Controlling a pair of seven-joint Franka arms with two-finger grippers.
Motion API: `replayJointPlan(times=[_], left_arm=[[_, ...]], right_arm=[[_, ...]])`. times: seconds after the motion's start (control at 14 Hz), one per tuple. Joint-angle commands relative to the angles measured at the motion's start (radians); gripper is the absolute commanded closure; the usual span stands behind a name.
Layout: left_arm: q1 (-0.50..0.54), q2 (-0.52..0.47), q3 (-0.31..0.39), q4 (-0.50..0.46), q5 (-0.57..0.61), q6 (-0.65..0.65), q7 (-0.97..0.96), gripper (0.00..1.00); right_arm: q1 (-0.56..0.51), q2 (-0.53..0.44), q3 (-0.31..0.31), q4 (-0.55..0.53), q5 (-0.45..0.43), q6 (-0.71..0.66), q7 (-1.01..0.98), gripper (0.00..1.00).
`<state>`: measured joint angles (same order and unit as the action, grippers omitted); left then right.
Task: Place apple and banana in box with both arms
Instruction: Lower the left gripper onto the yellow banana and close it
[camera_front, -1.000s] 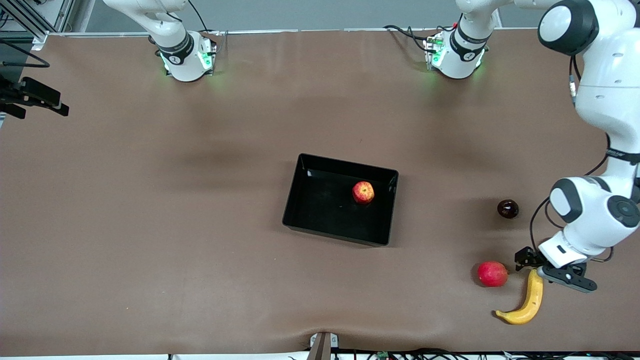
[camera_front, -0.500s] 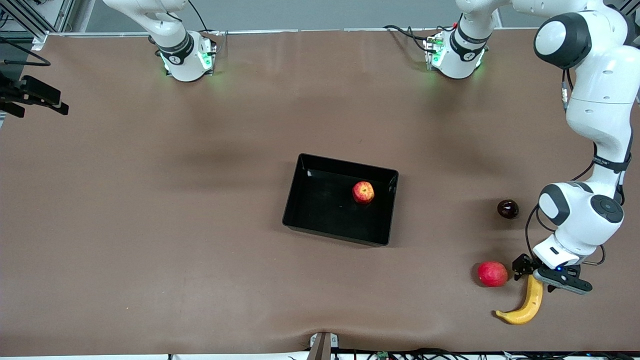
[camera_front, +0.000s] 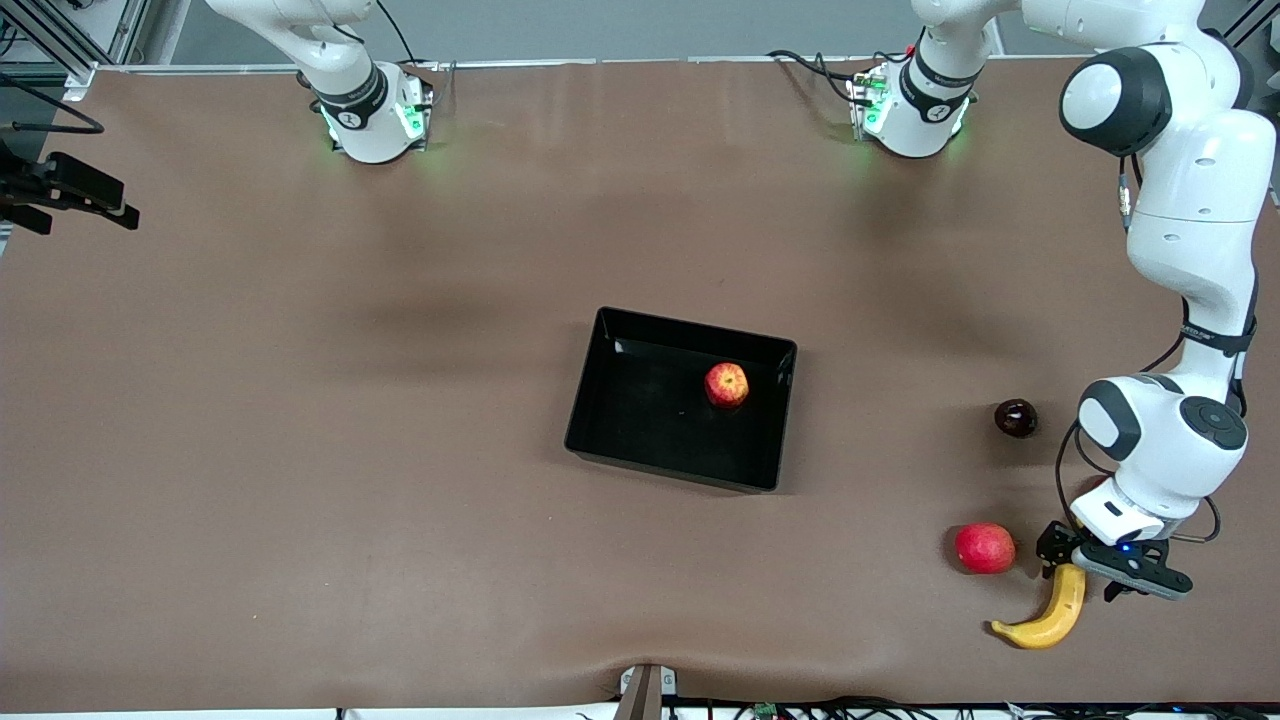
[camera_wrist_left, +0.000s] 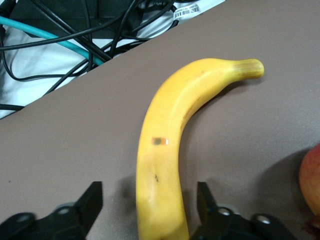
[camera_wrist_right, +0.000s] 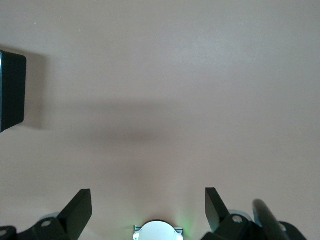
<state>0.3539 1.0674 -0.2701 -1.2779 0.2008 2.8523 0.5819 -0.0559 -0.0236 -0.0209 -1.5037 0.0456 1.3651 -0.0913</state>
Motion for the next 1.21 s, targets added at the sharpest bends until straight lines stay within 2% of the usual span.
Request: replayJointPlan(times=[0.0,0.21,0.36,0.43,0.71,1.14], left_arm=[[-0.009,0.026,0.003,0.040,0.005,0.012,0.016,0.65],[-0.024,0.061,0.003,0.037,0.002,0.012,0.012,0.82],[-0.027,0.049,-0.003,0.038,0.002,0.010,0.015,0.97],[-0.027,0.039,-0.006,0.037,0.003,0.004,0.016,1.00],[-0.020,0.000,-0.026,0.037,0.002,-0.022,0.012,1.00],[-0.013,-0.148,-0.104,0.037,-0.011,-0.322,-0.019,1.00]], right_arm=[[-0.001,-0.036,0.004,-0.033,-0.018,0.003,0.004,0.00],[-0.001,-0.036,0.004,-0.033,-0.016,0.003,0.004,0.00],[-0.001,-0.036,0.004,-0.033,-0.016,0.003,0.004,0.00],[-0.001,-0.036,0.004,-0.033,-0.016,0.003,0.004,0.00],[-0.001,-0.036,0.003,-0.033,-0.016,-0.003,0.004,0.00],[-0.001,-0.035,0.003,-0.033,-0.016,-0.003,0.004,0.00]])
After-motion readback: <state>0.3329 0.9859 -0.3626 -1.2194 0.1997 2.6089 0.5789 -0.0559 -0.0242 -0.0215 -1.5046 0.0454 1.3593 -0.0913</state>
